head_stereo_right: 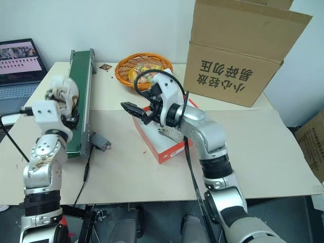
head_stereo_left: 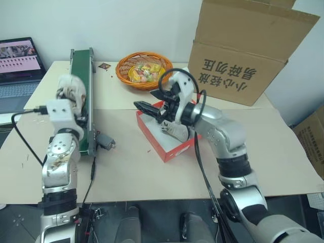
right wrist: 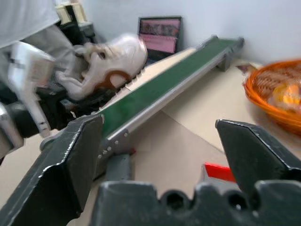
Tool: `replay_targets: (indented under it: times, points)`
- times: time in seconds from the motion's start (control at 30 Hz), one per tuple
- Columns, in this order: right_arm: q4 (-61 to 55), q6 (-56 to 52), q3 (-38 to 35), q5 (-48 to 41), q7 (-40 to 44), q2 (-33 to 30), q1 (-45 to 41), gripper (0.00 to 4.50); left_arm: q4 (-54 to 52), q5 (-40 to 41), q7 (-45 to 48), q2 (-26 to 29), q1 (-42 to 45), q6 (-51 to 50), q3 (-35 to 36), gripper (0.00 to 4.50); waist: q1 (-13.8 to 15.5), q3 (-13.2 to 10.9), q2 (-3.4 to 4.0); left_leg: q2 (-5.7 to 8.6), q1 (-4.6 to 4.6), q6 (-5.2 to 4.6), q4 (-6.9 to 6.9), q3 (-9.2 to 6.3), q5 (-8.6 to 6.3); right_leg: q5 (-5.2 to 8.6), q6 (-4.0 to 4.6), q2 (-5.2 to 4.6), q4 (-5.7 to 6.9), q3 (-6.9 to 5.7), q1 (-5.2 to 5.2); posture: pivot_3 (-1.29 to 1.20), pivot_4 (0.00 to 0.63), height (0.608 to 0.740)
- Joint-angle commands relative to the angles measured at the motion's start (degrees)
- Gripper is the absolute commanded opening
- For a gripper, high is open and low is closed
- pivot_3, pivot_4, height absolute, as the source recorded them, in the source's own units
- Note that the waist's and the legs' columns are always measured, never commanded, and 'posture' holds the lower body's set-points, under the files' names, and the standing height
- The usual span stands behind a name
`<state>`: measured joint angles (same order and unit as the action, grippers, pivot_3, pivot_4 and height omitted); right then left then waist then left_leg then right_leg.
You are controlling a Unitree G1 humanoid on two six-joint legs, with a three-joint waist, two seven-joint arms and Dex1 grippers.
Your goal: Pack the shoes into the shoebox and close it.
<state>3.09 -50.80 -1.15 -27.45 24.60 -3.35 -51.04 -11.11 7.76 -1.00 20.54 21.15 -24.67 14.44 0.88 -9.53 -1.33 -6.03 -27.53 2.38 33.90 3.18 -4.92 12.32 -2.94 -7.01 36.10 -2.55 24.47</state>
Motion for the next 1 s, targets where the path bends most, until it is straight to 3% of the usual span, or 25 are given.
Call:
replay_targets:
  times: [0.03, 0.17, 0.43, 0.7, 0.8, 1.0]
  points:
    - [6.79, -9.74, -12.75, -8.51, -7.13, 2.41, -4.61, 4.5, -4.84, -1.3, 3.62, -0.94, -0.11, 3.88, -5.84, 2.57, 0.17, 0.0, 0.0, 0.0, 0.0, 0.0, 0.0, 0.0, 0.0, 0.0, 0.0, 0.0, -0.01, -0.01, -0.02, 0.0, 0.15, 0.72]
    - [16.36, -17.75, -24.7, -17.05, -12.69, 3.7, -8.91, 4.5, -11.26, 7.45, 16.11, -2.37, -4.46, 1.86, -12.87, 2.57, -0.01, 0.0, 0.0, 0.0, -0.1, -0.01, 0.0, 0.01, 0.0, -0.01, 0.0, 0.0, -0.02, 0.0, 0.04, 0.0, 0.15, 0.72]
    - [17.62, -19.94, -25.04, -18.37, -14.83, 4.56, -10.08, 4.5, -13.7, 12.69, 21.18, -2.62, -3.52, -4.16, -15.24, 2.57, -0.91, -0.01, 0.03, -0.02, -0.1, -0.06, 0.08, -0.04, 0.03, 0.02, -0.06, 0.04, 0.14, 0.01, 0.11, 0.0, 0.15, 0.72]
    - [14.3, -21.25, -24.07, -19.89, -16.31, 6.96, -10.36, 4.5, -13.06, 12.05, 21.21, -2.65, -2.13, -5.14, -14.94, 2.57, -0.88, -0.01, 0.03, 0.0, -0.13, -0.5, 0.07, -0.06, 0.31, 0.03, -0.05, 0.04, 0.07, 0.03, 0.08, 0.0, 0.15, 0.72]
    - [13.0, -21.15, -24.68, -20.65, -17.29, 7.75, -10.23, 3.83, -12.98, 11.93, 21.15, -2.69, -2.08, -5.29, -14.94, 2.54, -0.87, -0.01, 0.03, -0.01, -0.13, -0.48, 0.07, -0.07, 0.29, 0.02, -0.06, 0.04, 0.07, 0.03, 0.08, 0.0, 0.15, 0.72]
    - [12.29, -21.66, -25.83, -23.3, -18.38, 8.79, -10.78, 1.71, -12.41, 11.45, 21.13, -2.49, -1.9, -5.3, -14.83, 2.54, -0.86, -0.02, 0.03, 0.0, -0.13, -0.11, 0.08, -0.07, 0.06, 0.02, -0.05, 0.04, 0.06, 0.03, 0.07, 0.0, 0.15, 0.72]
